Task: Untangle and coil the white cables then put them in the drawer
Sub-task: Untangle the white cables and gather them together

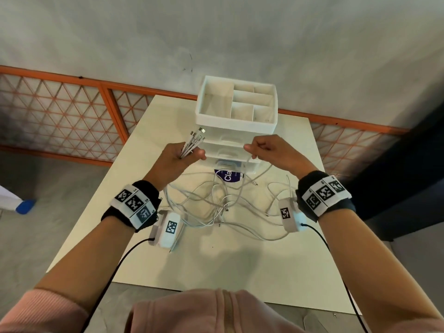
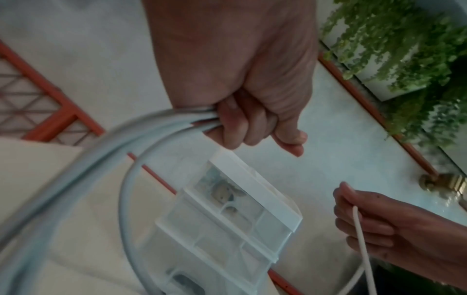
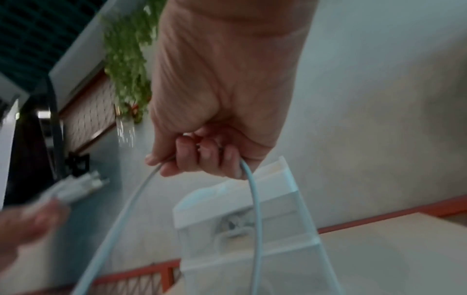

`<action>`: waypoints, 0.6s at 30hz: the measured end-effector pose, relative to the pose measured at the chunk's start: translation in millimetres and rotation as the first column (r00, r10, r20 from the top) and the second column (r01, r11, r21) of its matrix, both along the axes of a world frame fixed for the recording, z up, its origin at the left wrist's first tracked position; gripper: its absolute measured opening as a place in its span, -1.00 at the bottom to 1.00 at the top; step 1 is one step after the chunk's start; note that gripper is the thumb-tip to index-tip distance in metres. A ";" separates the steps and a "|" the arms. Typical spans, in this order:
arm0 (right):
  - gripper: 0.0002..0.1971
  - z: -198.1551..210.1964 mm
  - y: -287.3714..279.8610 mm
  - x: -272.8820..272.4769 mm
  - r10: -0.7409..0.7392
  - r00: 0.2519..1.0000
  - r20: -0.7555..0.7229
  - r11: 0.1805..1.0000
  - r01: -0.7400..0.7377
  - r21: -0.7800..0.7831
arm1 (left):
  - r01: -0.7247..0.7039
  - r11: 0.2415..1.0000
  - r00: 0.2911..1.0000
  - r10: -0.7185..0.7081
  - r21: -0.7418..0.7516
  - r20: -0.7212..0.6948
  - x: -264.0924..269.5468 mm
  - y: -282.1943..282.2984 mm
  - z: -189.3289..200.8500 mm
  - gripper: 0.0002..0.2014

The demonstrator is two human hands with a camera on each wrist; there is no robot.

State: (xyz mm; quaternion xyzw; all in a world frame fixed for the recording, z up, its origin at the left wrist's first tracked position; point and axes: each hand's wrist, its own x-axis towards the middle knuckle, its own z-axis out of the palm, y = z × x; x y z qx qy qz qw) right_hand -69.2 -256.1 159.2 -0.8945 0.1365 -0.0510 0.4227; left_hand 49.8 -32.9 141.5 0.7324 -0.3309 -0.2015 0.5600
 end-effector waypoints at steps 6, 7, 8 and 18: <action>-0.63 -13.0 27.9 18.8 -0.010 1.000 0.018 1.000 0.010 -0.009 | 0.100 0.995 0.994 -0.099 0.030 -0.040 -13.5 -26.6 -10.7 -0.78; -0.63 -11.7 33.2 22.6 -0.001 1.000 0.025 1.000 0.002 -0.006 | 0.124 0.992 0.991 -0.122 0.034 -0.049 -15.9 -30.1 -12.7 -0.82; -0.63 -9.3 37.1 24.8 0.005 1.000 0.029 1.000 -0.005 0.005 | 0.135 0.990 0.990 -0.133 0.029 -0.053 -17.2 -31.3 -13.5 -0.87; -0.68 -12.6 23.8 10.4 0.032 0.999 -0.025 0.994 -0.030 0.101 | 0.004 0.985 0.993 0.017 -0.170 0.121 4.1 -15.4 -11.2 -0.73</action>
